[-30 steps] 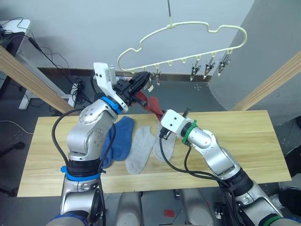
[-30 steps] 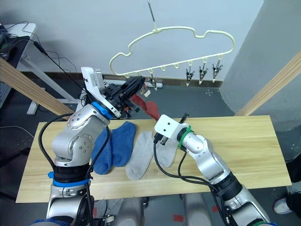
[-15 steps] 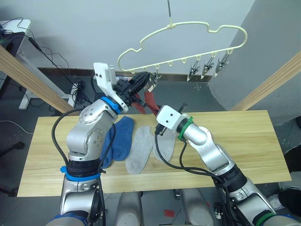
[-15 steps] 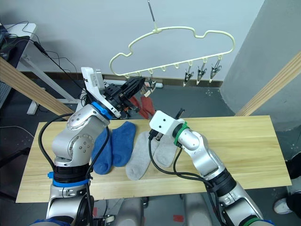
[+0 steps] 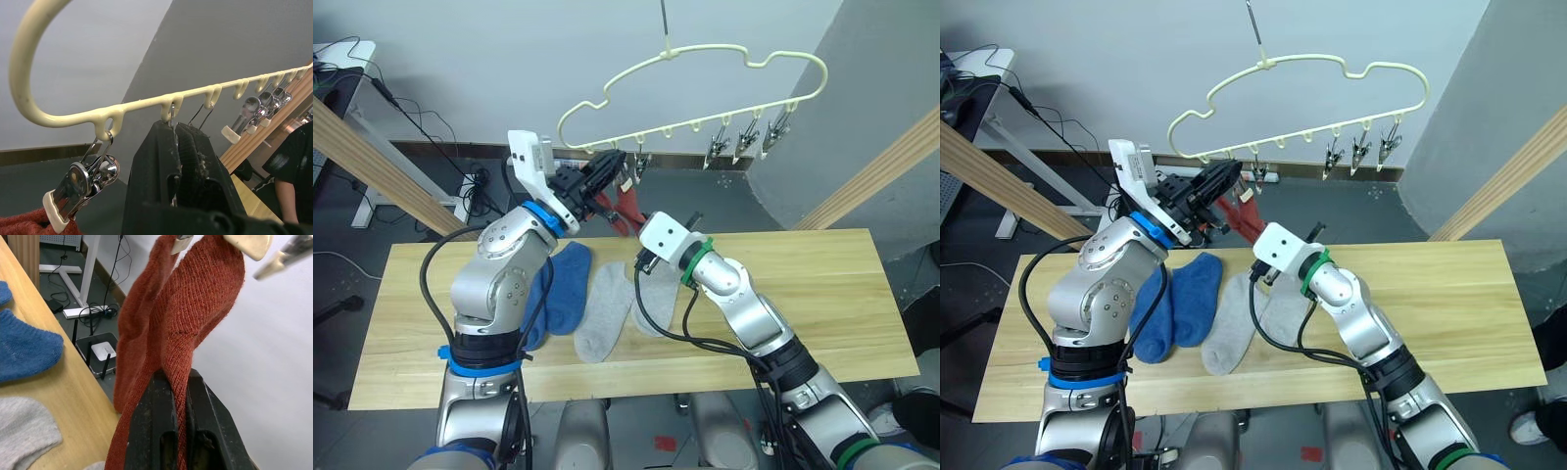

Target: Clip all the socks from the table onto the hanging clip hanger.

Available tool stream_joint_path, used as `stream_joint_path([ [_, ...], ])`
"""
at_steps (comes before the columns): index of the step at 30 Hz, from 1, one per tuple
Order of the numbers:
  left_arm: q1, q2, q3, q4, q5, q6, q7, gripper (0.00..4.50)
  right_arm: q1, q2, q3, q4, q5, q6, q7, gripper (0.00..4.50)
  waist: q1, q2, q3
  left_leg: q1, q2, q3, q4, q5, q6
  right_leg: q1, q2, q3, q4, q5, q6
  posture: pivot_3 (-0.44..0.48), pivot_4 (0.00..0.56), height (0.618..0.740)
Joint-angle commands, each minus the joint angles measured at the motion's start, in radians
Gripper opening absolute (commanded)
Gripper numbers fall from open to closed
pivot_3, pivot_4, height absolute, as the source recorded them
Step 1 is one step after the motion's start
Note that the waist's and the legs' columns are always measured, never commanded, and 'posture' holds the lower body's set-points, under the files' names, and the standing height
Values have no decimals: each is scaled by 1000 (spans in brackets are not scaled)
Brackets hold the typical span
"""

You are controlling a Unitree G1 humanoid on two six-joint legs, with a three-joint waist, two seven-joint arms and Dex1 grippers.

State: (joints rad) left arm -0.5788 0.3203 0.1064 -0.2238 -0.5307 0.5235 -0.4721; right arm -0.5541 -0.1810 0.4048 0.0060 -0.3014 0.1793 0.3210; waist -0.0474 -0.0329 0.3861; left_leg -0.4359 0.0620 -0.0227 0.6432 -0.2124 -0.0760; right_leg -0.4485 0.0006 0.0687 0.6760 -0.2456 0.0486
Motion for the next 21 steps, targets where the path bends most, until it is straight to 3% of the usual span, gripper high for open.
stream_joint_path([
  [1, -2, 4, 6, -47, -13, -17, -12, 0, -12, 3, -12, -19, -7, -46, -4, 34, 0, 0, 0, 0, 0, 0, 0, 0, 0, 0, 0, 0, 0, 0, 0, -77, 376, 740],
  [20, 6, 18, 8, -44, -3, -15, -8, 0, -34, 28, -17, -1, 3, -89, 1, 34, 0, 0, 0, 0, 0, 0, 0, 0, 0, 0, 0, 0, 1, 0, 0, -75, 373, 740],
  [21, 7, 18, 9, -43, -6, -16, -9, 322, -36, 29, -17, 2, 3, -92, 1, 9, 0, 0, 0, 0, 0, 0, 0, 0, 0, 0, 0, 0, 1, 0, 0, -75, 373, 740],
])
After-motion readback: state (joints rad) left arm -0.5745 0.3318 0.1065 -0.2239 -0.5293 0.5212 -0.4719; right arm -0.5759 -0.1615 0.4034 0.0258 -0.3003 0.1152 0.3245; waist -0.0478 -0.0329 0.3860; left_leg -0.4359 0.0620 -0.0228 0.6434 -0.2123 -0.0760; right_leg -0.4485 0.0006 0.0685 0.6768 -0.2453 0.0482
